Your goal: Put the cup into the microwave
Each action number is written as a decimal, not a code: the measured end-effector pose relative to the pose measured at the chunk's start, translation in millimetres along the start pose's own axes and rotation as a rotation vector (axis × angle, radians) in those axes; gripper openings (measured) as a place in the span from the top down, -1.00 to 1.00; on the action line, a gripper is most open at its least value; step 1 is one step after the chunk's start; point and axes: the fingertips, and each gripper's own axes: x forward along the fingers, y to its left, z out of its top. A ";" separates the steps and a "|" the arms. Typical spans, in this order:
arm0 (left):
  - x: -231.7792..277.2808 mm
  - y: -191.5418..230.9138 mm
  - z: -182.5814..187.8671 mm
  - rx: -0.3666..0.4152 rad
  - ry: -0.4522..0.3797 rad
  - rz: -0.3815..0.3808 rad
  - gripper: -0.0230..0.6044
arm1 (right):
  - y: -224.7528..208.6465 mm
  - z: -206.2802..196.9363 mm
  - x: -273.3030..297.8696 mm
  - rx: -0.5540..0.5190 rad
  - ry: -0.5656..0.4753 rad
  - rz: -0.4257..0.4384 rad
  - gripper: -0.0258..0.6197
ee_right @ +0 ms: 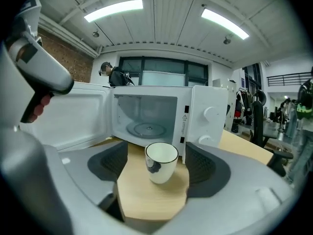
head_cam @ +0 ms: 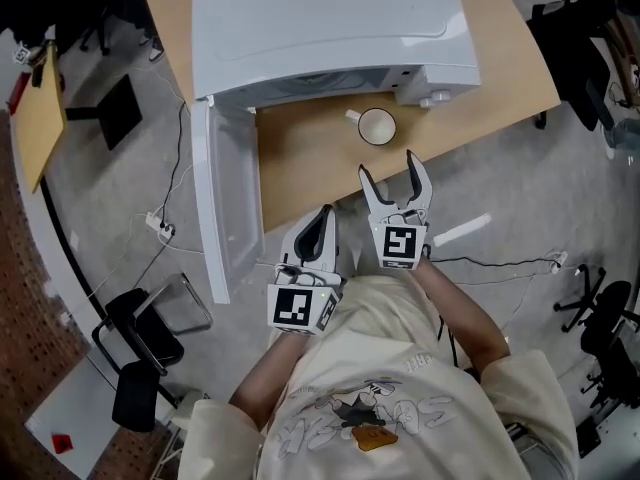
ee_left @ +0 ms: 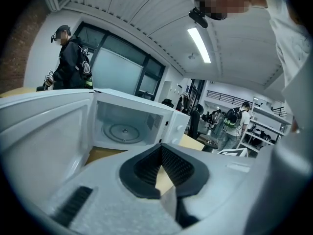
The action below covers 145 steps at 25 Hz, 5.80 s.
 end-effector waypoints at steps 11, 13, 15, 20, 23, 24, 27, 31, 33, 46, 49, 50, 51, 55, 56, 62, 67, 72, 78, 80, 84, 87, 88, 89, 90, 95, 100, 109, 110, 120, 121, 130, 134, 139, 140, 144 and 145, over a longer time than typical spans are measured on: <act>3.8 14.0 -11.6 0.015 0.039 0.064 0.91 | -11.3 -8.1 54.7 0.033 -0.058 -0.020 -0.41; 2.0 18.1 -10.4 0.023 0.040 0.076 0.91 | -11.8 -10.3 64.2 0.018 -0.068 -0.017 -0.44; -0.2 23.1 -11.0 0.023 0.042 0.092 0.91 | -11.4 -14.8 72.4 0.013 -0.062 -0.009 -0.45; -7.6 27.3 -15.0 0.021 0.052 0.115 0.91 | -10.4 -23.4 88.0 -0.002 -0.057 0.007 -0.45; -8.9 26.1 -19.8 0.014 0.061 0.115 0.91 | -10.2 -30.1 96.5 0.001 -0.033 0.020 -0.45; -9.2 26.3 -21.2 0.012 0.064 0.115 0.91 | -9.6 -32.8 99.3 0.005 -0.024 0.027 -0.45; -9.4 28.7 -23.7 0.012 0.071 0.118 0.91 | -10.2 -37.9 105.7 0.010 -0.015 0.044 -0.37; -9.1 30.0 -27.4 0.004 0.081 0.122 0.91 | -10.8 -38.7 106.1 0.004 -0.020 0.071 -0.34; -7.6 28.7 -28.1 0.004 0.087 0.116 0.91 | -10.4 -37.8 106.7 0.001 -0.021 0.081 -0.34; -7.9 29.0 -23.4 0.005 0.073 0.111 0.91 | 4.0 -17.7 107.8 -0.014 -0.021 0.145 -0.34; -7.9 30.0 -17.1 -0.002 0.049 0.112 0.91 | 16.4 2.4 108.7 -0.031 -0.047 0.178 -0.34; -8.1 30.0 -15.3 -0.006 0.041 0.112 0.91 | 20.6 10.1 109.8 -0.039 -0.057 0.189 -0.34; -8.5 30.1 -13.4 -0.009 0.034 0.111 0.91 | 25.0 18.1 111.5 -0.047 -0.067 0.198 -0.34; -11.4 32.0 -4.1 -0.015 0.004 0.104 0.91 | 42.0 48.6 124.5 -0.065 -0.099 0.224 -0.34; -12.0 33.5 -1.1 -0.016 -0.004 0.104 0.91 | 45.3 55.7 129.2 -0.065 -0.106 0.226 -0.34; -18.0 47.4 14.6 -0.038 -0.048 0.136 0.91 | 60.1 84.9 165.4 -0.080 -0.124 0.229 -0.34; -20.6 61.0 25.1 -0.077 -0.092 0.161 0.91 | 67.8 92.7 201.9 -0.069 -0.114 0.213 -0.34; -20.3 66.0 25.6 -0.093 -0.109 0.162 0.91 | 63.1 89.2 234.9 -0.051 -0.093 0.177 -0.34; -25.0 72.0 22.3 -0.102 -0.098 0.175 0.91 | 57.2 83.5 252.7 -0.038 -0.076 0.156 -0.34; -26.1 73.8 21.3 -0.102 -0.093 0.178 0.91 | 57.6 82.1 254.5 -0.039 -0.072 0.158 -0.34; -24.9 73.3 22.1 -0.102 -0.095 0.180 0.91 | 59.0 82.1 256.9 -0.036 -0.075 0.162 -0.34; -25.0 70.4 22.2 -0.102 -0.097 0.180 0.91 | 58.3 81.7 256.5 -0.027 -0.081 0.164 -0.35; -25.3 69.8 22.5 -0.104 -0.100 0.180 0.91 | 57.7 82.1 255.6 -0.026 -0.086 0.163 -0.35; -26.0 69.5 22.4 -0.105 -0.100 0.181 0.91 | 57.3 82.6 254.0 -0.027 -0.094 0.163 -0.35; -27.2 69.1 20.9 -0.102 -0.094 0.180 0.91 | 57.3 83.1 251.7 -0.027 -0.103 0.166 -0.37; -31.5 62.6 9.7 -0.059 -0.031 0.157 0.91 | 55.8 83.8 238.2 -0.027 -0.116 0.186 -0.53; -29.5 57.0 15.4 -0.058 -0.054 0.140 0.91 | 54.1 83.3 209.5 -0.035 -0.113 0.196 -0.53; -12.1 56.8 39.6 -0.069 -0.128 0.122 0.91 | 57.9 85.8 127.5 -0.031 -0.092 0.242 0.07; -10.0 56.7 42.4 -0.072 -0.135 0.119 0.91 | 57.2 89.1 119.0 -0.031 -0.094 0.246 0.19; 1.5 40.1 61.7 -0.034 -0.173 0.071 0.91 | 34.2 124.7 44.8 0.025 -0.100 0.237 0.90; 2.2 38.7 62.7 -0.032 -0.175 0.068 0.91 | 34.4 127.5 37.5 0.023 -0.101 0.243 0.90; 16.3 29.6 76.0 -0.019 -0.195 0.046 0.91 | 33.5 136.1 0.5 0.037 -0.092 0.260 0.91; 21.2 27.3 75.7 -0.011 -0.186 0.035 0.91 | 33.0 138.1 -5.4 0.045 -0.098 0.255 0.91; 24.1 24.8 74.3 -0.003 -0.178 0.027 0.91 | 29.8 136.6 -7.6 0.055 -0.097 0.247 0.91; 24.7 23.9 75.0 -0.002 -0.177 0.025 0.91 | 28.8 135.9 -8.2 0.058 -0.095 0.245 0.91; 25.8 21.5 76.8 0.003 -0.180 0.021 0.91 | 27.1 133.4 -9.9 0.058 -0.090 0.244 0.91; 25.9 21.8 76.4 0.003 -0.180 0.021 0.91 | 27.5 132.9 -9.8 0.058 -0.089 0.245 0.91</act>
